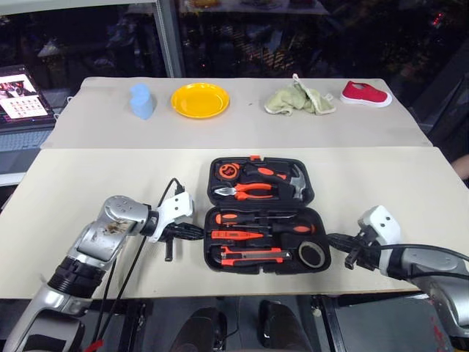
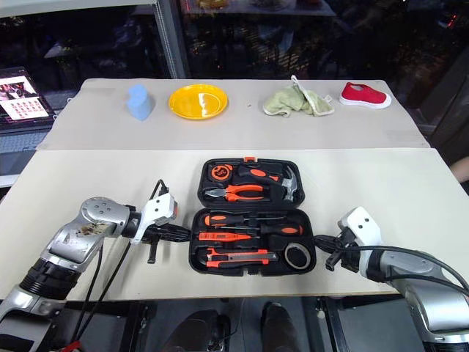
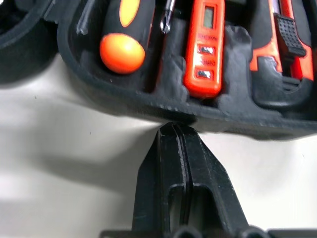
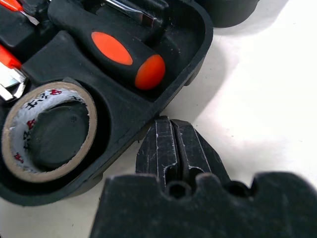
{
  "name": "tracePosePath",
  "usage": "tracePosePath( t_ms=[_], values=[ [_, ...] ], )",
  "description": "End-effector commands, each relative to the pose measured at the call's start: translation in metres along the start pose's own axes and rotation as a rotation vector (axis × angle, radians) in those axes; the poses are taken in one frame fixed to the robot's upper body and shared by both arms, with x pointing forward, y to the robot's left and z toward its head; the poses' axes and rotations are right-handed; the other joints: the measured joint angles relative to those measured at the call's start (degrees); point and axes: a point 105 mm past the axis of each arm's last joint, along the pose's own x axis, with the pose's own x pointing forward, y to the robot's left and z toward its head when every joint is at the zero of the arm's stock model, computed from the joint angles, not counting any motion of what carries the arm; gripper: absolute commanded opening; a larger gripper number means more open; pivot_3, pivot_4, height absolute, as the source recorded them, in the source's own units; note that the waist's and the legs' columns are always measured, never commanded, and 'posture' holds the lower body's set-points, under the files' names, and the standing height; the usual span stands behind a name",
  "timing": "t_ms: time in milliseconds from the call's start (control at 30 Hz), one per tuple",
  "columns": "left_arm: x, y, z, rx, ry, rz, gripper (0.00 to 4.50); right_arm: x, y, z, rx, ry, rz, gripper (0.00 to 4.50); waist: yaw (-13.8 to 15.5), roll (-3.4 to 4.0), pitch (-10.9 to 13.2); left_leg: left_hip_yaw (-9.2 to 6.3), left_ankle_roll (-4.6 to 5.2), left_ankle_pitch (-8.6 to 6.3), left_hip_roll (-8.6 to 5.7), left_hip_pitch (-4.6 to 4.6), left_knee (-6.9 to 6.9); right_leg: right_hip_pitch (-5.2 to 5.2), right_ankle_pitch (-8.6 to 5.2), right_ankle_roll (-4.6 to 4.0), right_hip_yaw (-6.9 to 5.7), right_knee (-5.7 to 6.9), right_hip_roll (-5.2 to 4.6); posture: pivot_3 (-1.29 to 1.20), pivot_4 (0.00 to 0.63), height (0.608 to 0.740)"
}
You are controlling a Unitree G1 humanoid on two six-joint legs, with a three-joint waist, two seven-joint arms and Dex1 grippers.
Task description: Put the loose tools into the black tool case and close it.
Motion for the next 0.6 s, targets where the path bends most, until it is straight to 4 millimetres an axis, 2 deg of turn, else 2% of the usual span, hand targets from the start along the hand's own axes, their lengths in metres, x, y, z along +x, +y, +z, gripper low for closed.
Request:
tracePosePath(
  t_ms=[33,67,100,167,200,333,367,467,600],
  values=[
    [-0.025,0.015,-0.015,-0.127,0.027,0.082,0.0,-0.016,-0.011,0.015,-0.017,-0.019,-0.036,0.02,0.01,0.0,0.0,0.0,-0.01,0.0,0.01,0.0,0.0,-0.01,-0.01,-0.01,0.0,0.02,0.01,0.0,0.15,0.74],
    [-0.029,0.021,-0.014,-0.162,0.012,0.103,0.52,-0.019,-0.014,0.017,-0.016,-0.017,-0.042,0.29,0.08,0.0,0.0,0.0,-0.01,0.01,0.02,0.03,0.0,0.01,-0.01,-0.02,-0.01,0.05,0.02,0.0,0.15,0.74],
    [-0.033,0.028,-0.012,-0.208,-0.007,0.126,0.7,-0.021,-0.017,0.02,-0.011,-0.015,-0.047,0.6,0.13,0.0,0.0,0.0,-0.01,0.01,0.02,0.07,0.0,0.03,-0.02,-0.02,-0.01,0.08,0.02,0.0,0.15,0.74],
    [-0.042,0.045,0.002,-0.325,-0.087,0.168,1.42,-0.024,-0.026,0.032,0.005,-0.031,-0.054,1.12,0.18,-0.02,0.02,-0.02,0.09,-0.05,0.02,0.11,0.03,0.11,-0.02,-0.01,-0.03,0.1,0.03,0.0,0.15,0.74],
    [-0.043,0.053,0.01,-0.38,-0.123,0.179,1.85,-0.023,-0.031,0.04,0.025,-0.046,-0.059,1.53,0.18,-0.06,0.04,-0.02,0.17,-0.09,0.02,0.1,0.09,0.11,-0.02,0.0,-0.04,0.15,0.02,0.0,0.15,0.74],
    [-0.032,0.066,0.033,-0.52,-0.165,0.163,3.23,-0.01,-0.044,0.062,0.118,-0.084,-0.07,2.85,0.25,-0.11,0.04,-0.04,0.23,-0.1,0.0,0.11,0.3,0.19,-0.01,0.01,-0.09,0.31,0.02,0.0,0.15,0.74],
    [-0.028,0.068,0.039,-0.545,-0.175,0.157,3.25,-0.006,-0.047,0.066,0.144,-0.089,-0.068,3.14,0.22,-0.13,0.03,-0.04,0.12,-0.03,-0.02,0.11,0.27,0.18,-0.01,0.0,-0.08,0.32,0.0,0.0,0.15,0.74],
    [-0.018,0.08,0.055,-0.597,-0.206,0.17,3.25,0.009,-0.054,0.081,0.214,-0.112,-0.061,3.14,0.17,-0.15,0.02,-0.04,-0.01,0.05,-0.03,-0.03,0.24,0.02,0.0,-0.01,-0.05,0.35,0.01,0.0,0.15,0.74],
    [-0.007,0.091,0.057,-0.595,-0.176,0.211,3.25,0.025,-0.069,0.091,0.283,-0.106,-0.095,3.14,-0.14,-0.14,0.02,-0.03,-0.01,0.05,-0.05,-0.33,0.16,-0.27,0.02,-0.04,-0.04,0.42,0.0,0.0,0.15,0.74]
  ],
)
